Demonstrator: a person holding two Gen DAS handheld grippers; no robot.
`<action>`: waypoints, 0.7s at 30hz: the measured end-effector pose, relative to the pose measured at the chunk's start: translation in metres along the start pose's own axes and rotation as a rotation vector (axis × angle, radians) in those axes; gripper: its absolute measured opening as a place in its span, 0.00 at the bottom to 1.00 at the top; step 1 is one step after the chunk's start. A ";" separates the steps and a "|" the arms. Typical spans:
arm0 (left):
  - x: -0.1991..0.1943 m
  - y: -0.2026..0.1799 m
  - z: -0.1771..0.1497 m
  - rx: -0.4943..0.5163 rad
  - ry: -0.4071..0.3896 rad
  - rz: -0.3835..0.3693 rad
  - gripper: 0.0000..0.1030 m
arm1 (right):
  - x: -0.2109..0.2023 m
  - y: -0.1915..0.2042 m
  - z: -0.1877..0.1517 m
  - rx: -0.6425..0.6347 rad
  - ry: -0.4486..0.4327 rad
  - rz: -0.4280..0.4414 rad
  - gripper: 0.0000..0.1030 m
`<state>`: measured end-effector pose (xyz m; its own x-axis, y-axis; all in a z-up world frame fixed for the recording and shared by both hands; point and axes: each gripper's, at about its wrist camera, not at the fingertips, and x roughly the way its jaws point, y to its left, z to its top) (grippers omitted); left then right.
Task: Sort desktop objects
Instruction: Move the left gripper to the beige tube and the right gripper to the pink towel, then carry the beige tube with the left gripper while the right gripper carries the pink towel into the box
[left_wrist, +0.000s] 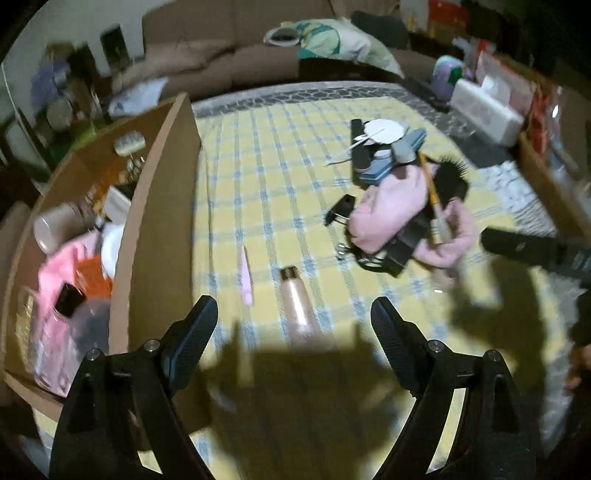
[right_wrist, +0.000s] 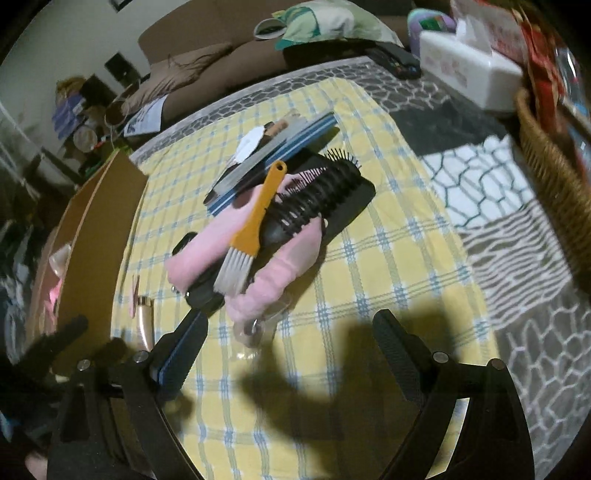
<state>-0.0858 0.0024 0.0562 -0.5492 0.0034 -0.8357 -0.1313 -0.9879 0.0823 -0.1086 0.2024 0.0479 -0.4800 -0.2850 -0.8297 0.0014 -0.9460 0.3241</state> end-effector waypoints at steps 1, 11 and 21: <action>0.003 -0.002 -0.001 0.012 -0.007 0.027 0.81 | 0.004 -0.004 0.002 0.022 -0.004 0.019 0.90; 0.013 -0.025 -0.005 0.056 -0.082 0.127 0.81 | 0.029 -0.028 0.013 0.202 -0.005 0.190 0.61; 0.048 -0.027 -0.012 0.037 -0.016 0.227 0.82 | 0.032 -0.009 0.013 0.175 0.014 0.261 0.53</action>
<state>-0.0987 0.0278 0.0069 -0.5807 -0.2154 -0.7851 -0.0334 -0.9573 0.2873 -0.1356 0.2035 0.0242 -0.4711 -0.5179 -0.7141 -0.0286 -0.8001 0.5992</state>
